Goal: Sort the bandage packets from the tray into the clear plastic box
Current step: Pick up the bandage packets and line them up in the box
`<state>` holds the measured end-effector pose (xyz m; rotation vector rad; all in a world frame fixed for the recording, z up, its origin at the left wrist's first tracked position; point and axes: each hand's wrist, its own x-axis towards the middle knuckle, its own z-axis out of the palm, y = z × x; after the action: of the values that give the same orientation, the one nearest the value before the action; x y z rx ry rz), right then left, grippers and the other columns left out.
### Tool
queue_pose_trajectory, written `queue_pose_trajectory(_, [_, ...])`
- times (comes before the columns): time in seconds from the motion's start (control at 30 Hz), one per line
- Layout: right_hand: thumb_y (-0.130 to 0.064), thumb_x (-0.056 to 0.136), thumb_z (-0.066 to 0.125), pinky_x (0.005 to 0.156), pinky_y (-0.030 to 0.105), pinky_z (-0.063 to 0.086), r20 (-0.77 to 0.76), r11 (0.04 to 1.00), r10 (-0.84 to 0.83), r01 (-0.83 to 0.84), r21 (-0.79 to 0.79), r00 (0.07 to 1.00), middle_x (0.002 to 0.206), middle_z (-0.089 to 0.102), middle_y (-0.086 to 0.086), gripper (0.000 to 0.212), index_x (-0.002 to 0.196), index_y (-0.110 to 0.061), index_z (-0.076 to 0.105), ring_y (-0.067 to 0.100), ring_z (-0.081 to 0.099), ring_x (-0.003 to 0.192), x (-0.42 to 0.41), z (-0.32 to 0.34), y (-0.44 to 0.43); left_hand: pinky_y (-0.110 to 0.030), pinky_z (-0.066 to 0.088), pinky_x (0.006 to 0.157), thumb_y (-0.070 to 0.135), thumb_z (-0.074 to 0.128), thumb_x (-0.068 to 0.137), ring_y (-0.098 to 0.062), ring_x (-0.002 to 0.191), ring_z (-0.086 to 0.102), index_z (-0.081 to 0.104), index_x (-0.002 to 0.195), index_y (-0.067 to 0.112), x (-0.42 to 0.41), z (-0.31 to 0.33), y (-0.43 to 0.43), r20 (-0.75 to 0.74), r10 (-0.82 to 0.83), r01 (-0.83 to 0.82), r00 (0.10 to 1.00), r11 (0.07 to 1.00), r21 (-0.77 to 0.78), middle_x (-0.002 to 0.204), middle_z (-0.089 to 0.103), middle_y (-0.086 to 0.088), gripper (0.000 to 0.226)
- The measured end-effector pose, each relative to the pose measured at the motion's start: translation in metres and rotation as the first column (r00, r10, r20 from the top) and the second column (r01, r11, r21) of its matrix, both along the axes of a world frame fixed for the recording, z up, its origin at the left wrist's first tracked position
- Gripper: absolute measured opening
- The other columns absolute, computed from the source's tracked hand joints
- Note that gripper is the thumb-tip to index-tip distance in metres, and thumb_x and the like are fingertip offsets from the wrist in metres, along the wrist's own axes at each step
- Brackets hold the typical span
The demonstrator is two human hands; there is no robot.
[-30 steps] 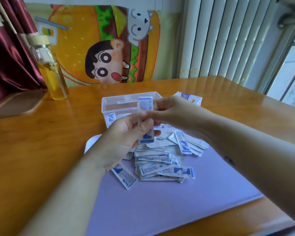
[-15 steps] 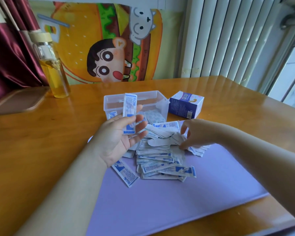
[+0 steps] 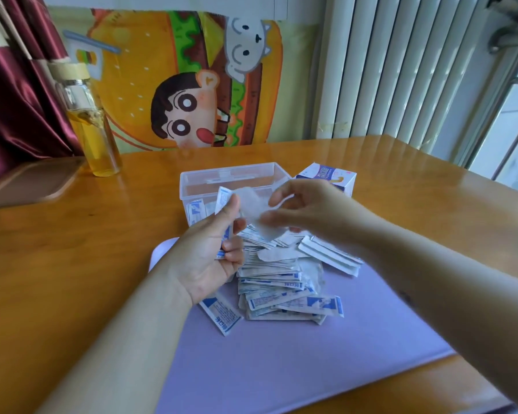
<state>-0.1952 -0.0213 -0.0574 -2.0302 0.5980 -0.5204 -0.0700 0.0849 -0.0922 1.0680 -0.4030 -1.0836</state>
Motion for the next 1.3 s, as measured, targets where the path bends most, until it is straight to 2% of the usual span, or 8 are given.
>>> queue_pose_trajectory(0.23, [-0.044, 0.079, 0.068, 0.075, 0.035, 0.053, -0.163, 0.958, -0.074, 0.025, -0.287, 0.984, 0.081, 0.070, -0.006, 0.029, 0.085, -0.015, 0.064, 0.013, 0.064, 0.075, 0.003, -0.025, -0.007, -0.020, 0.045, 0.050, 0.031, 0.047, 0.097, -0.006, 0.068, 0.054, 0.072, 0.092, 0.024, 0.000, 0.004, 0.002, 0.093, 0.043, -0.044, 0.995, 0.999, 0.013, 0.080, 0.059, 0.007, 0.026])
queue_pose_trajectory(0.43, [-0.065, 0.063, 0.070, 0.092, 0.032, 0.045, -0.747, 0.875, -0.283, -0.157, -0.458, 0.602, 0.124, 0.055, -0.005, 0.083, 0.131, -0.022, 0.047, 0.015, 0.052, 0.106, -0.039, -0.034, -0.060, -0.022, 0.037, 0.062, 0.030, 0.045, 0.098, -0.006, 0.067, 0.046, 0.068, 0.099, 0.023, 0.006, 0.004, -0.001, -0.011, 0.139, -0.140, 0.990, 0.990, -0.008, 0.075, 0.059, 0.008, 0.024])
queue_pose_trajectory(0.7, [-0.033, 0.082, 0.063, 0.085, 0.032, 0.050, -0.689, 0.801, -0.316, -0.206, -0.562, 0.652, 0.113, 0.063, 0.001, 0.040, 0.119, -0.018, 0.061, 0.019, 0.057, 0.099, -0.038, -0.040, -0.064, -0.023, 0.039, 0.061, 0.030, 0.047, 0.097, -0.006, 0.066, 0.047, 0.069, 0.100, 0.024, 0.009, -0.002, -0.002, -0.017, 0.134, -0.134, 0.991, 0.991, -0.015, 0.079, 0.058, 0.008, 0.023])
queue_pose_trajectory(0.83, [-0.021, 0.087, 0.051, 0.053, 0.029, 0.039, -0.518, 0.769, -0.405, -0.025, -0.638, 0.754, 0.072, 0.059, 0.006, 0.021, 0.078, -0.007, 0.064, 0.026, 0.051, 0.067, -0.039, -0.040, -0.069, -0.025, 0.044, 0.066, 0.028, 0.046, 0.098, -0.007, 0.069, 0.049, 0.069, 0.100, 0.021, 0.011, -0.004, -0.003, -0.064, 0.125, -0.127, 0.990, 0.992, -0.013, 0.074, 0.059, 0.007, 0.024])
queue_pose_trajectory(0.93, [-0.020, 0.084, 0.062, 0.046, 0.022, 0.031, -0.311, 0.877, -0.373, 0.224, -0.425, 0.874, 0.062, 0.050, 0.007, 0.017, 0.070, -0.010, 0.062, 0.020, 0.043, 0.060, -0.039, -0.031, -0.067, -0.027, 0.054, 0.069, 0.025, 0.044, 0.099, -0.008, 0.064, 0.050, 0.067, 0.100, 0.015, 0.010, -0.004, -0.003, -0.141, 0.081, -0.089, 0.987, 0.995, -0.047, 0.064, 0.052, 0.005, 0.026])
queue_pose_trajectory(1.0, [-0.012, 0.082, 0.068, 0.054, 0.019, 0.046, -0.150, 0.960, -0.274, 0.280, 0.018, 0.950, 0.075, 0.062, 0.008, 0.003, 0.081, -0.009, 0.067, 0.017, 0.056, 0.069, -0.035, -0.026, -0.059, -0.024, 0.056, 0.061, 0.026, 0.043, 0.099, -0.007, 0.058, 0.048, 0.066, 0.101, 0.014, 0.009, -0.004, -0.003, -0.184, 0.020, -0.028, 0.983, 0.999, -0.041, 0.062, 0.049, 0.005, 0.027])
queue_pose_trajectory(1.1, [-0.003, 0.084, 0.064, 0.063, 0.025, 0.053, 0.019, 0.857, -0.155, 0.125, 0.500, 0.988, 0.085, 0.070, 0.009, 0.005, 0.082, -0.007, 0.066, 0.016, 0.067, 0.074, -0.026, -0.027, -0.050, -0.022, 0.052, 0.054, 0.033, 0.043, 0.097, -0.007, 0.055, 0.043, 0.065, 0.105, 0.014, 0.006, -0.005, -0.001, -0.270, -0.145, 0.140, 0.952, 0.989, -0.038, 0.066, 0.048, 0.003, 0.030])
queue_pose_trajectory(1.3, [-0.005, 0.088, 0.056, 0.066, 0.026, 0.058, 0.104, 0.669, -0.084, -0.021, 0.743, 0.991, 0.085, 0.070, 0.011, 0.010, 0.097, -0.001, 0.059, 0.017, 0.068, 0.071, -0.010, -0.037, -0.024, -0.013, 0.032, 0.042, 0.039, 0.050, 0.092, -0.005, 0.047, 0.033, 0.059, 0.105, 0.017, 0.003, -0.010, -0.004, -0.237, -0.166, 0.176, 0.957, 0.984, 0.020, 0.064, 0.047, 0.004, 0.027])
